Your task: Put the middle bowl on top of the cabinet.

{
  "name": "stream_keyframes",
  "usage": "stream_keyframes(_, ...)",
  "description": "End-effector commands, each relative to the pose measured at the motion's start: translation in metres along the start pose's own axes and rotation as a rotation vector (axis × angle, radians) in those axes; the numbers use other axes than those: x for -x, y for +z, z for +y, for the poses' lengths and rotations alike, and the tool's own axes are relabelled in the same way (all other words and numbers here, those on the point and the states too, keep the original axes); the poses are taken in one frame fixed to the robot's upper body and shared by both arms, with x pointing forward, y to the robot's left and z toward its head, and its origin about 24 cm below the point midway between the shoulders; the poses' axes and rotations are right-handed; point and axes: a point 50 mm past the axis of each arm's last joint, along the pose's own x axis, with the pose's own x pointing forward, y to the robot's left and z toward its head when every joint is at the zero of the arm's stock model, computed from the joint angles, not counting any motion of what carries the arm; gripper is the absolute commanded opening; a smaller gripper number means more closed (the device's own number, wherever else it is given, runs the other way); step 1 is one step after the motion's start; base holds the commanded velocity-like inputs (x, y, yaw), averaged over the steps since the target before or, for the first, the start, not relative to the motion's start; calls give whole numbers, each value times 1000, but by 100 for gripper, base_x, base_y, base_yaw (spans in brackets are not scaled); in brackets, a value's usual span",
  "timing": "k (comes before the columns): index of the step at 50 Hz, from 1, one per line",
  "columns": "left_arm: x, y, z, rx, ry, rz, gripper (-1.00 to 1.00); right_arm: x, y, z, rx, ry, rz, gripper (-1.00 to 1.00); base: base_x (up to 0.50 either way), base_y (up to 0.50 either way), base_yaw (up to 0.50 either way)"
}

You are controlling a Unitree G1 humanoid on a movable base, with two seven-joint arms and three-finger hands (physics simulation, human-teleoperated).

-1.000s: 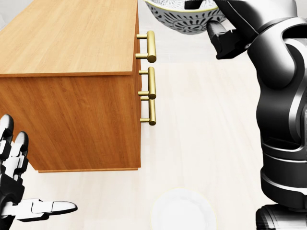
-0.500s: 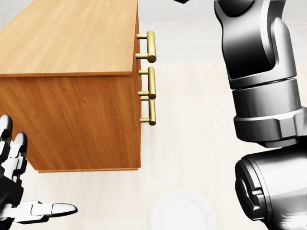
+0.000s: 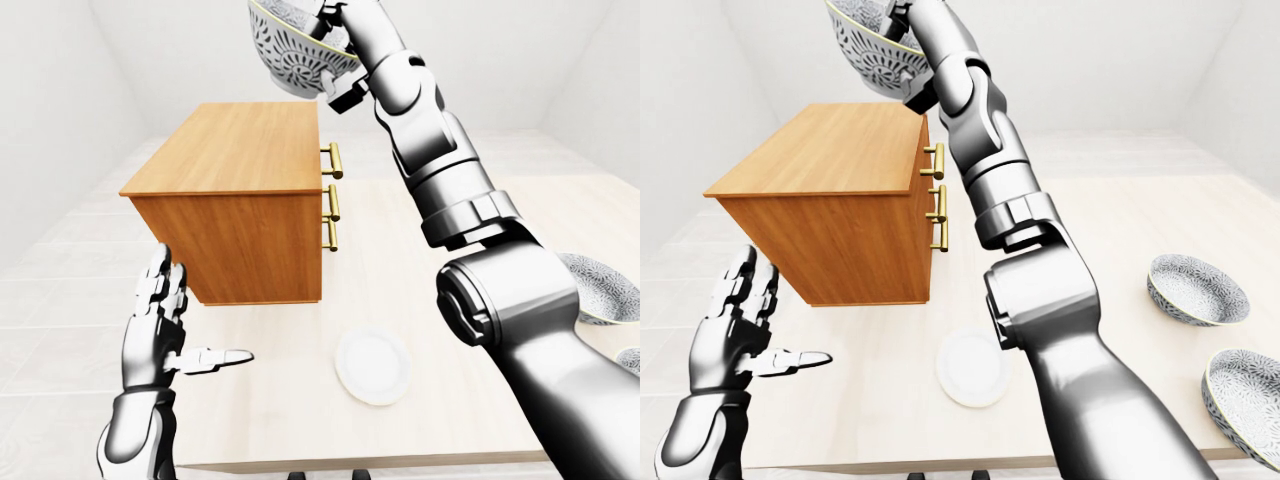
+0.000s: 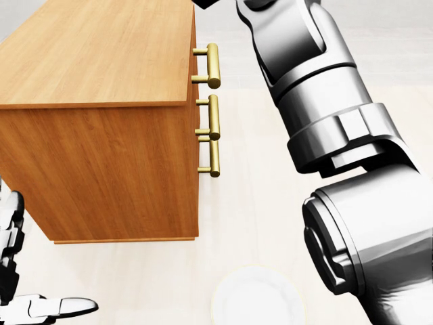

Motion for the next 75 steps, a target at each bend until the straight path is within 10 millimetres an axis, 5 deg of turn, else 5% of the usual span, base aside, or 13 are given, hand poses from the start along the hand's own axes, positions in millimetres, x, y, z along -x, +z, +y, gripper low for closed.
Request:
stream_keyframes(1,14,3,6,-3,11,1,100,-5,6,15,50,-34,36,-100,0,0,0)
stream_keyframes(20,21,-3,19,-22,38,7,100,-3,30,49,209,65,-18,-100,0,0,0)
stream_keyframes(39,21,-3,18,-7,26,-1,100,3,23,76,298,170,-16,-100,0,0,0)
stream_keyframes(73,16,-3,8,10,-1,-7,100,4,18,76,312,167,-6,-100,0,0,0)
stream_keyframes(75,14,-4,8,14,-1,-2,100,4,18,76,311,164,-6,-84,0,0,0)
